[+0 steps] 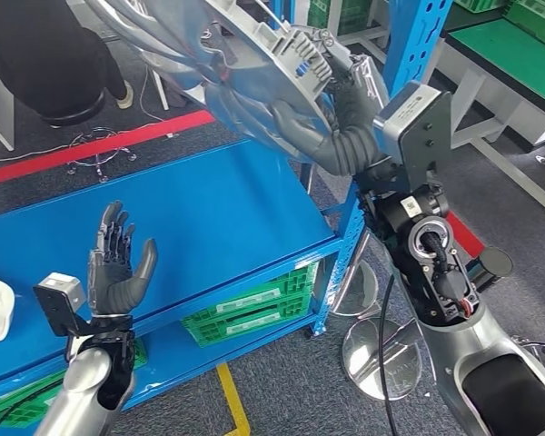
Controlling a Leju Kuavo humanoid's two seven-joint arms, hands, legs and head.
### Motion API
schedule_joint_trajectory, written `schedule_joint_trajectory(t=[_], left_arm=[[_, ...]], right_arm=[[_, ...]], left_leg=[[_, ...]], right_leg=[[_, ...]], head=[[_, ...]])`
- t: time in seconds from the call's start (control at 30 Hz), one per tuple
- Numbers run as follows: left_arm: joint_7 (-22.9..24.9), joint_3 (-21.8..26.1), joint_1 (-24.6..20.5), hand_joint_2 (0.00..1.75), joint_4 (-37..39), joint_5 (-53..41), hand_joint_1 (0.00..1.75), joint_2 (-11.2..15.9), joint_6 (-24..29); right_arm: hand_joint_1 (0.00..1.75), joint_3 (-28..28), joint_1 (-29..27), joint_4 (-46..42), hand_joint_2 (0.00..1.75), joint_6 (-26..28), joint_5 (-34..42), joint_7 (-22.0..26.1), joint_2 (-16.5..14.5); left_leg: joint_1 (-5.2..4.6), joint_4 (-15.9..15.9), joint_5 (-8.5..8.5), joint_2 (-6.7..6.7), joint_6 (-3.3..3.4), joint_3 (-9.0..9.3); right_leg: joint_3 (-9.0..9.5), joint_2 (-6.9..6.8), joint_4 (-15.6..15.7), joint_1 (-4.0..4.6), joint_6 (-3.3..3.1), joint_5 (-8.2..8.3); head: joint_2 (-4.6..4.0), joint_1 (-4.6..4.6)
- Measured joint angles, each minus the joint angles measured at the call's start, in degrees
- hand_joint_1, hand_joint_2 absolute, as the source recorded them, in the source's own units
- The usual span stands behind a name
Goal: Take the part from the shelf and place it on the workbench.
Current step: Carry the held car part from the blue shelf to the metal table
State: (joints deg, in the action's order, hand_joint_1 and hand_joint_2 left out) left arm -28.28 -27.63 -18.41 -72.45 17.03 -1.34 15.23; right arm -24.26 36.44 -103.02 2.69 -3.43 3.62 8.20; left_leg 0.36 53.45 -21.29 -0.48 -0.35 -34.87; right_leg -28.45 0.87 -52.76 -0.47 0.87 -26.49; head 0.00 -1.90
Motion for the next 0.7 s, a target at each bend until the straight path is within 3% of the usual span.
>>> schedule_joint_trajectory(t=[0.7], left_arm=[[-0.19, 0.0, -0.02, 1.75, 0.43, -0.98, 0.0, -0.62, 0.04]], right_arm=[[1.75, 0.66, -0.73, -1.09, 1.75, -1.02, -0.09, -0.17, 0.11]], left_leg=[[0.0, 0.0, 0.0, 0.0, 0.0, -0.01]], right_leg=[[0.0, 0.0, 0.0, 0.0, 0.0, 0.0]], head=[[0.0, 0.02]])
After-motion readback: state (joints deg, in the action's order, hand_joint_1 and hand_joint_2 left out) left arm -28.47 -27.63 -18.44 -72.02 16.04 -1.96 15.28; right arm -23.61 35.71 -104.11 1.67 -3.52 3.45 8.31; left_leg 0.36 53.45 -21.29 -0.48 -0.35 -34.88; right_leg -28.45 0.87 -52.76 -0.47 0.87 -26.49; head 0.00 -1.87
